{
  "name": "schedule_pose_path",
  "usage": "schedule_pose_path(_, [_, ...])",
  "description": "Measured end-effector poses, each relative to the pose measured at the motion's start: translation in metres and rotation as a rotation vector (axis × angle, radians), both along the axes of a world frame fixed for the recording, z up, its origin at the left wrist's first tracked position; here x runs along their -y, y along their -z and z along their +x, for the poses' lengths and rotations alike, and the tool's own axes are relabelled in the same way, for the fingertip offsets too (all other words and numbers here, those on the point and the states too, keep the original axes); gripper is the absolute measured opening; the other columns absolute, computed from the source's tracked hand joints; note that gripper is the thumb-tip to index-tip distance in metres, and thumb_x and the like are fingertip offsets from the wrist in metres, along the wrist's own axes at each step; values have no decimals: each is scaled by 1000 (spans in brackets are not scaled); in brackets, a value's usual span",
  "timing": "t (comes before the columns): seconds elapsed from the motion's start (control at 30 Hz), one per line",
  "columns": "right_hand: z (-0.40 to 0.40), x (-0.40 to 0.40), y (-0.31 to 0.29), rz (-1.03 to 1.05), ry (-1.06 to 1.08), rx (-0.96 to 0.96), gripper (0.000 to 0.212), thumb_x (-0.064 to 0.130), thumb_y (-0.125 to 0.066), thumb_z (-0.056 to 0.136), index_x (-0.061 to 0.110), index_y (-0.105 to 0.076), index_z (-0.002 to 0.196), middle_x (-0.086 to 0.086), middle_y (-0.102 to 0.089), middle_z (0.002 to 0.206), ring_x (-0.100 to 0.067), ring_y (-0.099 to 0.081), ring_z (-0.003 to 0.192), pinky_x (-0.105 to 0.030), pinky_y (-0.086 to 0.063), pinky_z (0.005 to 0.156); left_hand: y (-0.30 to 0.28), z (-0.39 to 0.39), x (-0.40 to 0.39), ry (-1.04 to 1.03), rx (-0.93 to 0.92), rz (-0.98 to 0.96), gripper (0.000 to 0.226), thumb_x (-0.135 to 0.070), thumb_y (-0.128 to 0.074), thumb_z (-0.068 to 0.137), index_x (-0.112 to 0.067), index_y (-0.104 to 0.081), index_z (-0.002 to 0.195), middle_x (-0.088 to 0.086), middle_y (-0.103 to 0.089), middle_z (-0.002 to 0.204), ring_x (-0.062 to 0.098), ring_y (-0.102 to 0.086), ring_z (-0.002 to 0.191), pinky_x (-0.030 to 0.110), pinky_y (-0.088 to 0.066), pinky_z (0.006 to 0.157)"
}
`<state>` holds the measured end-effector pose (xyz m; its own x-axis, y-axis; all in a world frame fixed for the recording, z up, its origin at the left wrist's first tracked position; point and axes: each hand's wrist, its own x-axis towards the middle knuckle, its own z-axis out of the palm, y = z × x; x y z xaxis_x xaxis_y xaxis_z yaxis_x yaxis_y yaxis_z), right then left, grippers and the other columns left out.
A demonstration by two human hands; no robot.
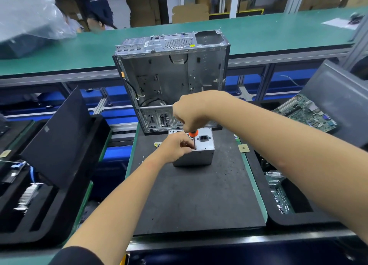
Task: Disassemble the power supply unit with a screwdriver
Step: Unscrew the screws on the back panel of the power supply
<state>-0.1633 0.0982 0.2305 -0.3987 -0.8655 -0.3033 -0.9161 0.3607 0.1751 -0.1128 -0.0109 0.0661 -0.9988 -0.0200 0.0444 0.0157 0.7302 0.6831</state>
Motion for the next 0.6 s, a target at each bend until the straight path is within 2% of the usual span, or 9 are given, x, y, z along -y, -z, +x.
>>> schedule_pose_path(0.03, [-2, -1, -2, 18, -17, 4, 12, 15, -62, 83, 12, -57, 72, -3, -59, 71, -21, -53, 69, -33, -47, 60, 0, 0, -1, -15, 0, 6, 12, -1, -71, 80, -8, -75, 88, 0, -64, 87, 1, -53, 71, 6, -38, 65])
schedule_pose_path(0.1, [-6, -5, -6, 44, -47, 17, 6, 17, -70, 81, 18, -64, 80, 2, -64, 79, -17, -56, 75, -28, -45, 59, 2, -1, -2, -41, 5, 19, 12, -1, -71, 79, -10, -74, 87, 2, -65, 88, 8, -54, 72, 10, -40, 66])
schedule_pose_path(0.2, [-10, -8, -3, 28, -120, 32, 7, 15, -73, 76, 19, -68, 79, 7, -65, 76, -10, -55, 69, -26, -44, 56, 4, -2, -2, -37, 20, 6, 12, -1, -70, 80, -9, -73, 87, 1, -63, 87, 13, -54, 73, 17, -42, 68])
schedule_pose_path(0.27, [-11, -9, 1, -33, -89, 64, 4, 21, -67, 74, 18, -68, 76, 3, -67, 72, -15, -58, 68, -29, -50, 60, 4, -1, -3, -26, 24, -19, 11, -1, -69, 79, -10, -72, 85, 0, -63, 84, 12, -54, 73, 19, -43, 69])
schedule_pose_path(0.37, [-12, -9, -1, -111, 112, 219, 29, 37, -46, 82, 11, -58, 74, -9, -68, 69, -26, -65, 65, -32, -46, 57, 3, -2, -5, -20, 46, -51, 11, -2, -69, 79, -12, -69, 79, -4, -61, 75, 6, -52, 66, 18, -41, 64])
schedule_pose_path(0.43, [-13, -7, -2, -105, 167, 232, 31, 29, -36, 87, 7, -54, 74, -13, -66, 64, -28, -63, 58, -30, -43, 56, 1, -5, -5, -15, 70, -51, 17, 1, -68, 79, -16, -67, 76, -11, -55, 67, 0, -47, 58, 9, -36, 58])
schedule_pose_path(0.47, [-12, -6, -2, -95, 171, 216, 27, 22, -37, 87, 5, -56, 77, -14, -66, 65, -28, -63, 59, -30, -44, 56, 1, -6, -5, -12, 90, -52, 18, 2, -68, 79, -16, -67, 76, -12, -53, 66, 0, -45, 57, 7, -34, 55])
schedule_pose_path(0.53, [-11, -5, -3, -88, 121, 186, 20, 16, -44, 85, 6, -60, 88, -13, -69, 78, -28, -66, 73, -33, -51, 61, -1, -11, -4, -4, 128, -56, 14, 3, -67, 78, -10, -68, 78, -9, -52, 65, 2, -44, 57, 7, -34, 55])
schedule_pose_path(0.6, [-10, -7, -6, -115, 42, 178, 13, 15, -54, 82, 12, -63, 91, -5, -67, 88, -22, -63, 82, -35, -54, 68, -1, -15, -2, 2, 156, -42, 10, 5, -67, 78, -4, -69, 81, 2, -59, 69, 9, -47, 60, 13, -40, 60])
